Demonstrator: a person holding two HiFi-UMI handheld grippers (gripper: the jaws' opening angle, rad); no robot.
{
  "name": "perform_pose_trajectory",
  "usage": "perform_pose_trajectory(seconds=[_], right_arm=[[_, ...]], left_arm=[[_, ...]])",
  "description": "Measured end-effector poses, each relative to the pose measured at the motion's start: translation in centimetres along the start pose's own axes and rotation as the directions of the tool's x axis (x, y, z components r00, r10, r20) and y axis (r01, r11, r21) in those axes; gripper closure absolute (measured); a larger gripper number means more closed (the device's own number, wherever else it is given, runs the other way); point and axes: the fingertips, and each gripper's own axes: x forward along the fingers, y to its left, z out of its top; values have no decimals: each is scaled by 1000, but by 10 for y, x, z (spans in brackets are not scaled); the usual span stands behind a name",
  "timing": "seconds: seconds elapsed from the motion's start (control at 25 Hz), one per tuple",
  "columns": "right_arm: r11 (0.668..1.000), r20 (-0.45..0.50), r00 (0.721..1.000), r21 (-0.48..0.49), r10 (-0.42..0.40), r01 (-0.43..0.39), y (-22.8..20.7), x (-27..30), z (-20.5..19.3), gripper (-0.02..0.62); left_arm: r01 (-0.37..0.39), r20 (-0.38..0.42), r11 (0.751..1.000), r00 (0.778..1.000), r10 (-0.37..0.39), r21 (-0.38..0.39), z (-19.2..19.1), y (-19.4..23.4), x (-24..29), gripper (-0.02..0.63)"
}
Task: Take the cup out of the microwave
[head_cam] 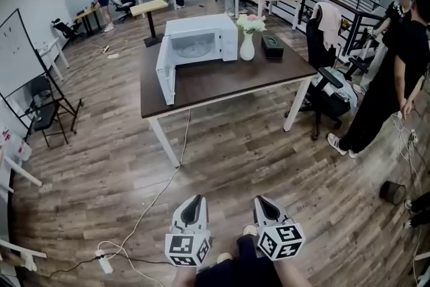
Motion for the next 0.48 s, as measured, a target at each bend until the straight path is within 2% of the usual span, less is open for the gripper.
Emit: perform_pose_trajectory(seconds=[0.2,0.48], right_arm=[[1000,-3,1000,-9,-1,1,13,-3,-2,600],[1000,-12,1000,-28,8,-8,16,18,2,600]], left_arm=[[3,2,1000,1000,-3,-6,0,8,-11,598],[-17,10,1000,1000,18,-16,1,25,3,598]])
